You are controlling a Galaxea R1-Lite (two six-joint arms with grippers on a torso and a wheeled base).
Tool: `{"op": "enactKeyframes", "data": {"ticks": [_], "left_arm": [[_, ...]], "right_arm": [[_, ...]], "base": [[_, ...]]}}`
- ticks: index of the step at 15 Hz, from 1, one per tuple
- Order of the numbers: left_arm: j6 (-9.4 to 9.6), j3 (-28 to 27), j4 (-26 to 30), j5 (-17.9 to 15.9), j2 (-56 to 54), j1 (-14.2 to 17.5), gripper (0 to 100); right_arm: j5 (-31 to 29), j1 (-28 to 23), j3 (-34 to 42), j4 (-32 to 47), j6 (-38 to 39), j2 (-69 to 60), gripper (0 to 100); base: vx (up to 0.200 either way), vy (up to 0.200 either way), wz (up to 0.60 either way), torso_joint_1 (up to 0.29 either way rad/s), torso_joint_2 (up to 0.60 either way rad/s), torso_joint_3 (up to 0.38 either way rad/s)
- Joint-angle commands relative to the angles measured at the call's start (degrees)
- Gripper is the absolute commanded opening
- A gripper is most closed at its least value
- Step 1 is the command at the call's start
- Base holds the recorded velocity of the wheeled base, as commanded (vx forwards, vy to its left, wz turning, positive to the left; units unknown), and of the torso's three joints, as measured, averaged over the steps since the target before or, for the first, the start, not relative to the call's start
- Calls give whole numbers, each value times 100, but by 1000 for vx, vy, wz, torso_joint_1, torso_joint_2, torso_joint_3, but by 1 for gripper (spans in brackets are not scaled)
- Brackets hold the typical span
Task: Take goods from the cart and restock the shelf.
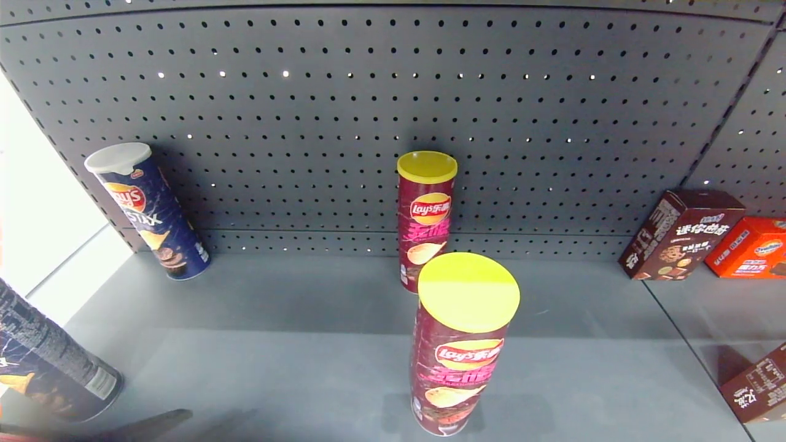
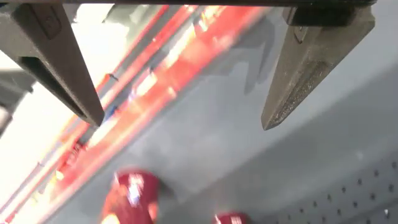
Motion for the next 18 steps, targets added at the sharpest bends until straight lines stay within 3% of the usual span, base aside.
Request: {"op": "enactKeyframes", "data": {"ticks": [1, 4, 5, 6, 7, 8, 10, 11, 12, 13, 17, 18], "left_arm": [[-10, 67, 1461, -1, -2203, 9, 100], [-10, -118, 3175, 8, -3961, 124, 100], [-10, -144, 3315, -1, -4075, 238, 100], [17, -153, 3412, -36, -4040, 739, 100], [34, -100, 3394, -45, -3803, 1205, 100], [34, -65, 3377, -45, -3732, 1433, 100], [34, 40, 3104, -54, -3521, 2286, 100], [34, 49, 3060, -54, -3521, 2497, 100], [17, 67, 3034, -45, -3574, 2919, 100], [17, 67, 3034, -36, -3715, 3200, 100], [-10, 75, 3008, -45, -3803, 3516, 100], [-10, 67, 3016, -45, -3847, 4132, 100]], "right_arm": [[1, 3, 1, -1, -2, 9, 100], [1, -5, 1, -1, -2, 9, 100], [1, 3, 1, -1, -2, 9, 100], [1, -5, 1, -1, -2, 9, 100], [1, 3, 1, -1, -2, 9, 100], [1, -5, 1, -1, -2, 9, 100], [1, 3, 1, -1, -2, 9, 100], [1, -5, 1, -1, -2, 9, 100], [1, 3, 1, -1, -2, 9, 100], [1, 3, 1, -1, -2, 9, 100], [1, 3, 1, -1, -2, 9, 100], [1, 3, 1, -1, -2, 9, 100]], "base": [[0, 0, 0, 0, 0, 0], [0, 0, 0, 0, 0, 0], [0, 0, 0, 0, 0, 0], [0, 0, 0, 0, 0, 0], [0, 0, 0, 0, 0, 0], [0, 0, 0, 0, 0, 0], [0, 0, 0, 0, 0, 0], [0, 0, 0, 0, 0, 0], [0, 0, 0, 0, 0, 0], [0, 0, 0, 0, 0, 0], [0, 0, 0, 0, 0, 0], [0, 0, 0, 0, 0, 0]]}}
